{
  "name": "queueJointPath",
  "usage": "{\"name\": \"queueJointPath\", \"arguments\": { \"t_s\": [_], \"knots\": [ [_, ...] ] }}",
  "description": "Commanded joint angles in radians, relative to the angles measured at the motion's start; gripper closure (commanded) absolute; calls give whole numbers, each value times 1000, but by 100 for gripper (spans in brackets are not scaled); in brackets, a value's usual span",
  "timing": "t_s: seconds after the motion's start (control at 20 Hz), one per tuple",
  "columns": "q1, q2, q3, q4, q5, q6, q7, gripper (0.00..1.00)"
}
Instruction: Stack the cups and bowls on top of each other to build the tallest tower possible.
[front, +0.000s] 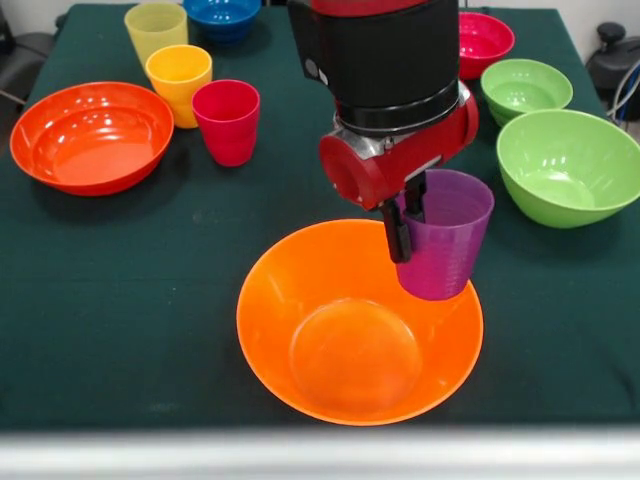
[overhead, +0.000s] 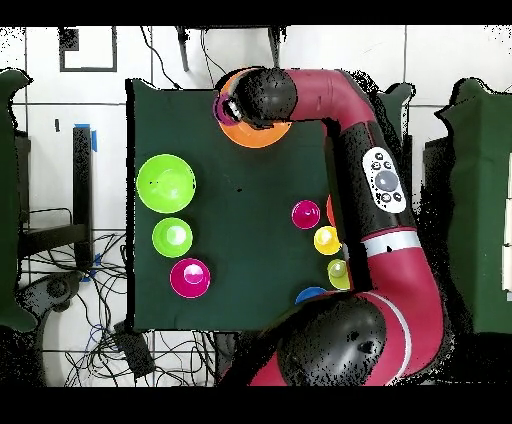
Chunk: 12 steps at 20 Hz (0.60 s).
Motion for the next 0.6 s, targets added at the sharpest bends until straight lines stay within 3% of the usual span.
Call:
{"name": "queueJointPath", "arguments": {
  "t_s": [0.05,0.6],
  "knots": [
    [-23,31,-5,-31,-107,40,-400,100],
    [-50,59,14,-39,-130,23,-440,100]
  ]
}}
